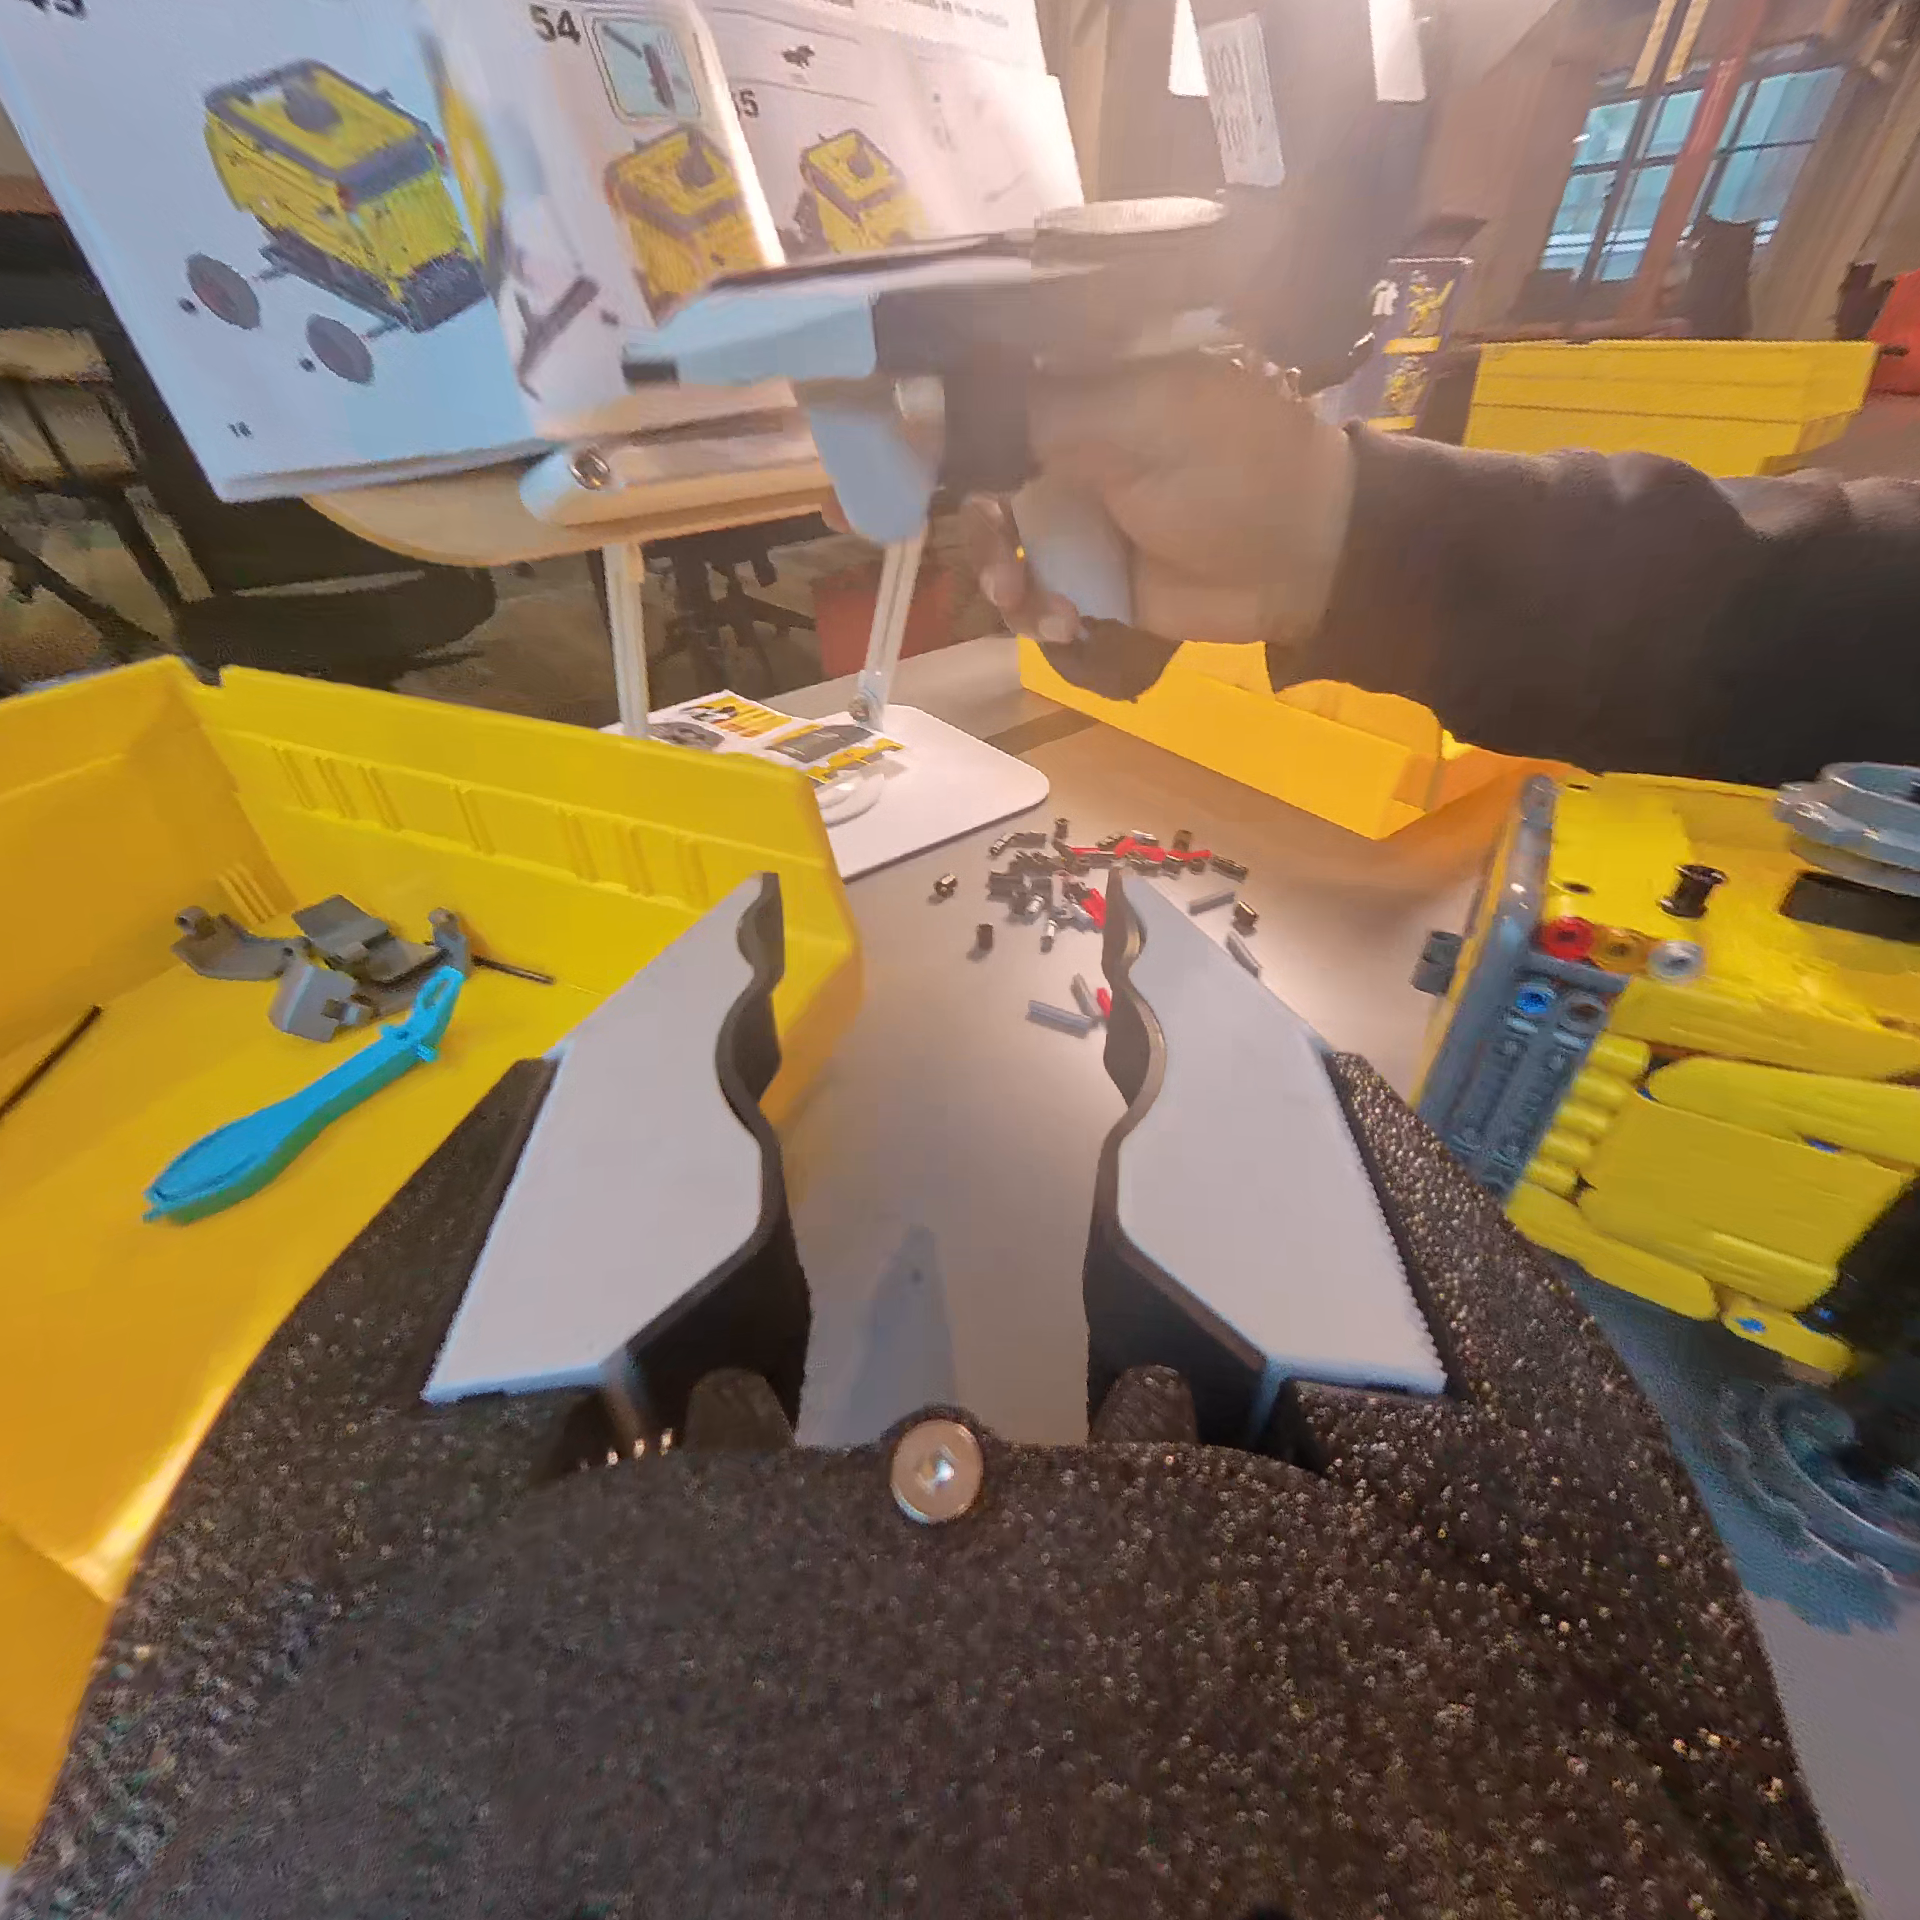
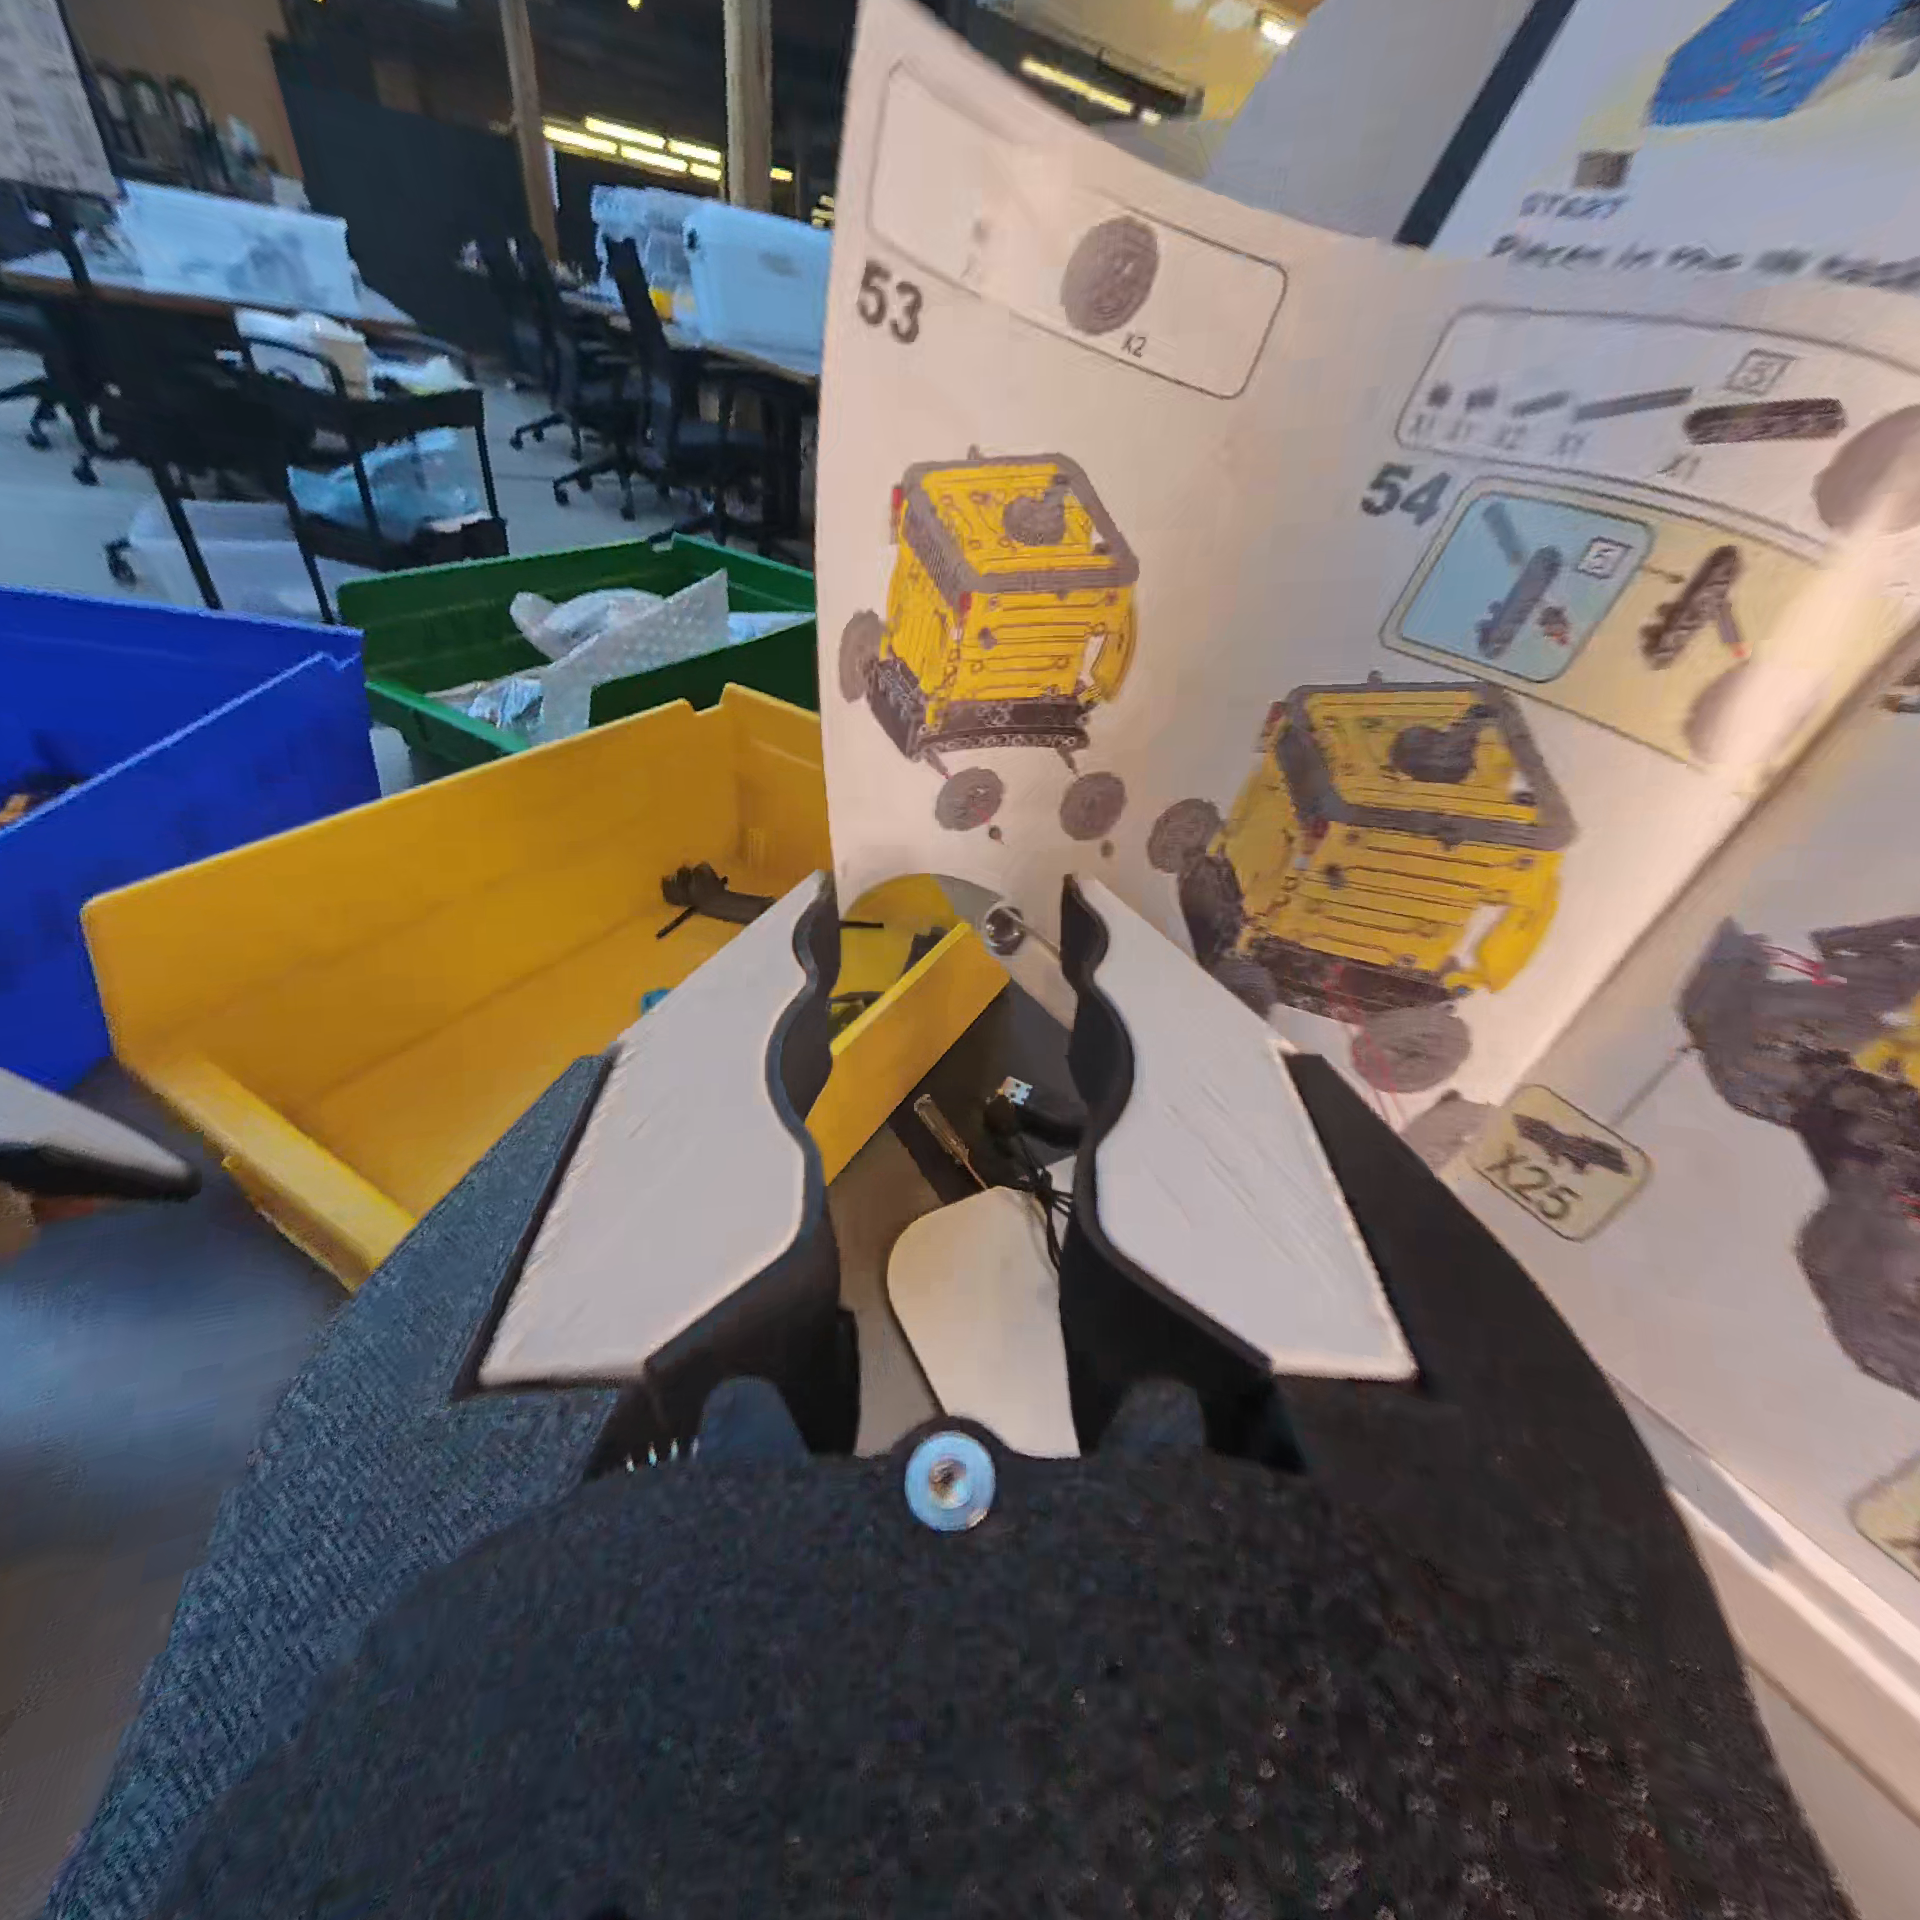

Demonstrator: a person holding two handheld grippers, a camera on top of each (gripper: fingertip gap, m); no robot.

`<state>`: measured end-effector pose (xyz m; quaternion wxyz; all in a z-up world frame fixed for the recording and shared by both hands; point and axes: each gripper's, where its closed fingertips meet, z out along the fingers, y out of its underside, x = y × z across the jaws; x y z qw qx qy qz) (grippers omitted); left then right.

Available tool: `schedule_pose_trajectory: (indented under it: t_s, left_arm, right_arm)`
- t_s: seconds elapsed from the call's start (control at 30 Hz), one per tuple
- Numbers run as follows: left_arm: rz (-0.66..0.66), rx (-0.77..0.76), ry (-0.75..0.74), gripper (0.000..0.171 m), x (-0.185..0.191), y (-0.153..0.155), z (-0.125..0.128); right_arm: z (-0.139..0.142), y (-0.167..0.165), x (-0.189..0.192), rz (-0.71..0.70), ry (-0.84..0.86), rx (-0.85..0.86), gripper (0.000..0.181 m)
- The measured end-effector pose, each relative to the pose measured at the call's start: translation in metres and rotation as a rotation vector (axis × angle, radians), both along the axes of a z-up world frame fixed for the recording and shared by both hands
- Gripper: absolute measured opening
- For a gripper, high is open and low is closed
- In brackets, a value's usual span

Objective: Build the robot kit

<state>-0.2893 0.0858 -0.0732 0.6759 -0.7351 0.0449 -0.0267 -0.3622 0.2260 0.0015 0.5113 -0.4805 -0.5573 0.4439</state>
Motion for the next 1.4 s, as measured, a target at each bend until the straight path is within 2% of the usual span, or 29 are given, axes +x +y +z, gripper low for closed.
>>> schedule_pose_trajectory:
  t_s: [0.1,0.17,0.27,0.33,0.43,0.47,0.57,0.6,0.83,0.87,0.97,1.13,1.23,1.3,1.4]
  left_arm:
    - [0.035,0.02,0.022,0.06,-0.013,0.016,0.019]
    - [0.047,0.045,0.028,0.06,-0.021,0.027,0.033]
    - [0.055,0.084,0.029,0.058,-0.029,0.044,0.054]
    - [0.049,0.106,0.028,0.057,-0.033,0.057,0.068]
    - [0.037,0.129,0.044,0.056,-0.033,0.08,0.086]
    - [0.035,0.134,0.053,0.055,-0.033,0.088,0.091]
    - [0.016,0.139,0.065,0.055,-0.026,0.111,0.103]
    - [0.011,0.138,0.067,0.054,-0.023,0.118,0.105]
    - [0.029,0.057,0.079,0.044,-0.018,0.159,0.096]
    - [0.043,0.04,0.084,0.043,-0.023,0.165,0.093]
    - [0.091,-0.034,0.109,0.037,-0.043,0.182,0.079]
    - [0.153,-0.1,0.138,0.017,-0.073,0.193,0.066]
    - [0.166,-0.101,0.153,0.006,-0.079,0.193,0.066]
    - [0.173,-0.102,0.168,0.005,-0.079,0.193,0.065]
    - [0.183,-0.101,0.19,0.006,-0.079,0.193,0.064]
  right_arm:
    - [-0.012,-0.011,-0.01,0.039,-0.071,0.043,0.059]
    - [-0.013,-0.021,-0.009,0.085,-0.08,0.058,0.061]
    - [0.0,-0.037,0.008,0.161,-0.034,0.051,0.061]
    - [0.019,-0.034,0.025,0.137,0.044,0.062,0.055]
    - [0.052,0.004,0.055,-0.057,0.213,0.1,0.032]
    - [0.055,0.024,0.061,-0.141,0.222,0.097,0.029]
    - [0.033,0.079,0.062,-0.35,0.057,0.128,0.03]
    - [0.024,0.087,0.058,-0.373,0.001,0.156,0.034]
    - [0.014,0.092,0.035,-0.505,-0.087,0.446,0.056]
    - [0.011,0.09,0.033,-0.492,-0.092,0.448,0.062]
    - [0.005,0.085,0.036,-0.431,-0.103,0.402,0.066]
    - [0.01,0.089,0.078,-0.429,-0.112,0.369,0.063]
    - [-0.012,0.103,0.107,-0.453,-0.258,0.366,0.056]
    - [-0.029,0.118,0.125,-0.496,-0.358,0.391,0.055]
    - [-0.043,0.13,0.138,-0.503,-0.403,0.376,0.051]
